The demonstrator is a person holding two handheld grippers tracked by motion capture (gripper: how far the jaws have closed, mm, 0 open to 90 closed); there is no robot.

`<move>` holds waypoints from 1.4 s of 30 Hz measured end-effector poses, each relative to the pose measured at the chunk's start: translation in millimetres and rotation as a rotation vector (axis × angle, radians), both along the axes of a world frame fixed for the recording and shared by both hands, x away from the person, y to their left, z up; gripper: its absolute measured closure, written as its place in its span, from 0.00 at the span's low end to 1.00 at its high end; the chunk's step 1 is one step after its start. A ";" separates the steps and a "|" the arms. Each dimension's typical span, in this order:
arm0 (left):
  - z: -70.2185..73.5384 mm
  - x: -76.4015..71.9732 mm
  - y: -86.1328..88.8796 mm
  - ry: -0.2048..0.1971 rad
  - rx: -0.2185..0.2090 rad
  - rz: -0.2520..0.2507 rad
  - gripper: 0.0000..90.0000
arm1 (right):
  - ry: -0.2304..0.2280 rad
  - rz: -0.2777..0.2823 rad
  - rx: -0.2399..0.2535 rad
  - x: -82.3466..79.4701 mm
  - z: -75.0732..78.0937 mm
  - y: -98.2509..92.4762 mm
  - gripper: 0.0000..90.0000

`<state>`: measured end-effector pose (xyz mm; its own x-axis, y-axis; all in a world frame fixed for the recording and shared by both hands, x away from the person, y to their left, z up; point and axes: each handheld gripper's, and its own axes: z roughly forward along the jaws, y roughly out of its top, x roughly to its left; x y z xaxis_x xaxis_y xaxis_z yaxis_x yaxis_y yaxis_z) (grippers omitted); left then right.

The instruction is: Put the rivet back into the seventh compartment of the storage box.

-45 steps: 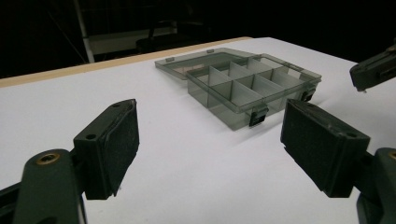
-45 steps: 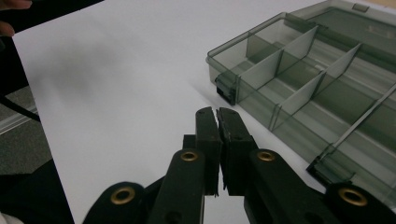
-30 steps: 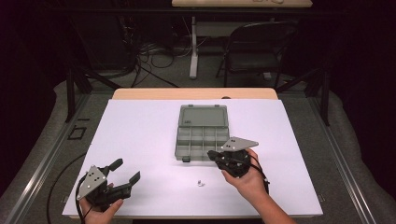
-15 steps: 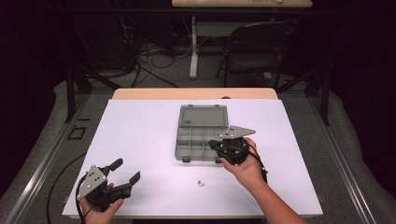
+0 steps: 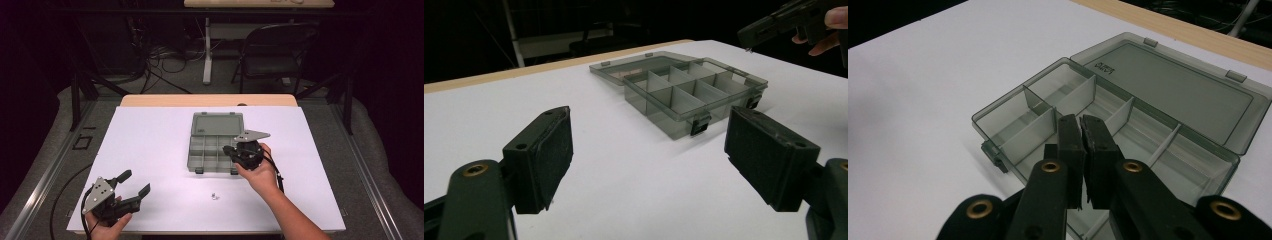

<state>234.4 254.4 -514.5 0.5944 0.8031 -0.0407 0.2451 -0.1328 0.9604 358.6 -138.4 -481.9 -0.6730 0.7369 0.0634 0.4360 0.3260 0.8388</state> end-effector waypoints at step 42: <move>-0.1 0.2 0.5 0.000 0.002 -0.003 0.21 | 0.069 -0.023 -0.054 21.4 -37.4 12.3 0.97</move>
